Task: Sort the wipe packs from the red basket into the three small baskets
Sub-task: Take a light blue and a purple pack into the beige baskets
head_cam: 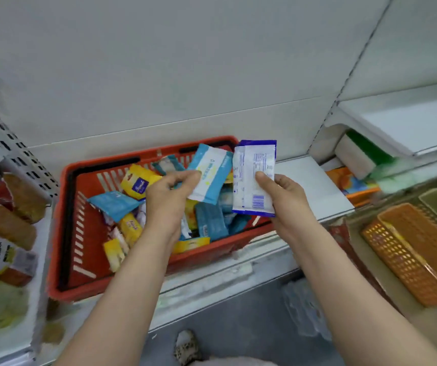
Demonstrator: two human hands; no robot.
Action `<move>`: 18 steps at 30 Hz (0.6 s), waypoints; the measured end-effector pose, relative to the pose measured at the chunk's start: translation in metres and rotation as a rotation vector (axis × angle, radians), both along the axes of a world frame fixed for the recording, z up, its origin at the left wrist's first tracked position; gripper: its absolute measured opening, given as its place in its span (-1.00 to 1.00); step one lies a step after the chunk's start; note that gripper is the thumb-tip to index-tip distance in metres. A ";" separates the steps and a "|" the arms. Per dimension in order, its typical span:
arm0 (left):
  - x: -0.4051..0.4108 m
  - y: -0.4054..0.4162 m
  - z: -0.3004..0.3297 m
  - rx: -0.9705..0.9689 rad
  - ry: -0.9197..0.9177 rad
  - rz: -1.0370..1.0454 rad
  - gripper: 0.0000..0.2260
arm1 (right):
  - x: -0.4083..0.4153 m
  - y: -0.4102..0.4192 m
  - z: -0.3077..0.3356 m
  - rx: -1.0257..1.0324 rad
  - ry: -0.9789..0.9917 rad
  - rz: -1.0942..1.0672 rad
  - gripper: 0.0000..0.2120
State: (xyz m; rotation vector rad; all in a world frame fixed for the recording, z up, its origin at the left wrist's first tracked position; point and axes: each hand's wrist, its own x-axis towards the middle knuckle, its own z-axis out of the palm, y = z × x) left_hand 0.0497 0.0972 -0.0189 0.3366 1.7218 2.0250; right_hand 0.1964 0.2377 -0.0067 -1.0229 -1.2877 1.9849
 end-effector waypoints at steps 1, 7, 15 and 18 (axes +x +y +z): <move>0.018 0.011 0.002 0.014 0.020 -0.021 -0.90 | 0.020 0.005 0.003 -0.013 0.006 -0.004 -0.81; 0.181 0.090 0.004 0.040 -0.021 -0.235 -0.62 | 0.174 0.040 0.007 -0.136 0.186 0.021 -0.65; 0.409 0.179 -0.018 -0.018 -0.189 -0.579 -0.73 | 0.411 0.086 -0.013 -0.342 0.398 -0.067 -0.37; 0.465 0.202 -0.025 -0.055 -0.221 -0.640 -0.74 | 0.466 0.097 -0.018 -0.368 0.444 -0.130 -0.40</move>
